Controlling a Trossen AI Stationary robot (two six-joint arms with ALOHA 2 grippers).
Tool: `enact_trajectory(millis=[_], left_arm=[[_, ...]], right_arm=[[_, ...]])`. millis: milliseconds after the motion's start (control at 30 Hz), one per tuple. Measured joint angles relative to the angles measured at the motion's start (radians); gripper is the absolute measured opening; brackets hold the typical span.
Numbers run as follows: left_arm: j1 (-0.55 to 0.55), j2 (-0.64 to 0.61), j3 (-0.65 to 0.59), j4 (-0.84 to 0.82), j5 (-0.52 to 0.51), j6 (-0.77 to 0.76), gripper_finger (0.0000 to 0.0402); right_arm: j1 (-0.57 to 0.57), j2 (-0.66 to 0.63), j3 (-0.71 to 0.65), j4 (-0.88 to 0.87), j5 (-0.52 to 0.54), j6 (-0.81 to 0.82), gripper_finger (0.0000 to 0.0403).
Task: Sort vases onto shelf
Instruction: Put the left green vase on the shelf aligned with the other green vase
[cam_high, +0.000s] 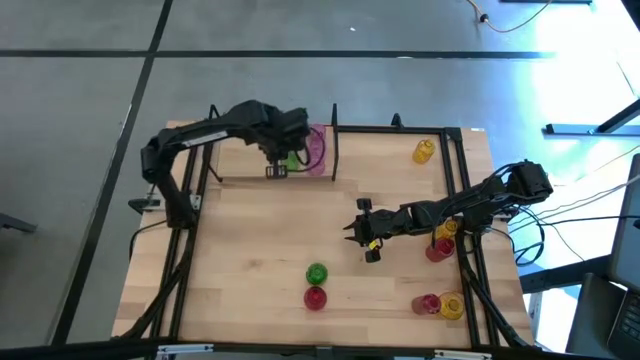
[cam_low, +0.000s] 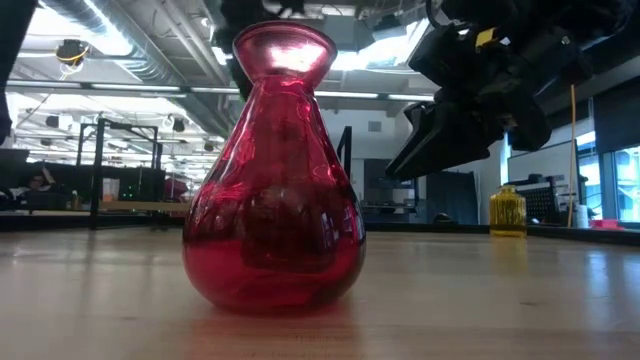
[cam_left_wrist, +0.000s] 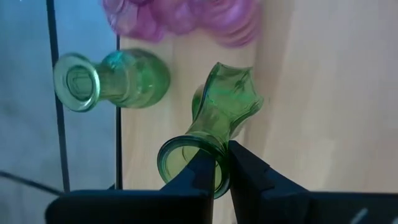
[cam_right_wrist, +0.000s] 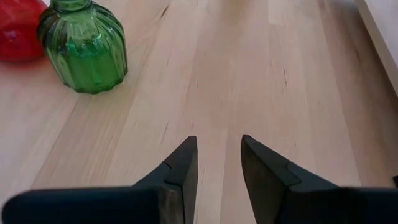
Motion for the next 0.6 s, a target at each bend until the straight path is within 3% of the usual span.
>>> enact_trajectory(millis=[600], left_arm=[[0.064,0.137,0.0,0.11,-0.048,0.095,0.0023]], right_arm=[[0.0,0.0,0.0,-0.006,0.0,0.0,0.0108]])
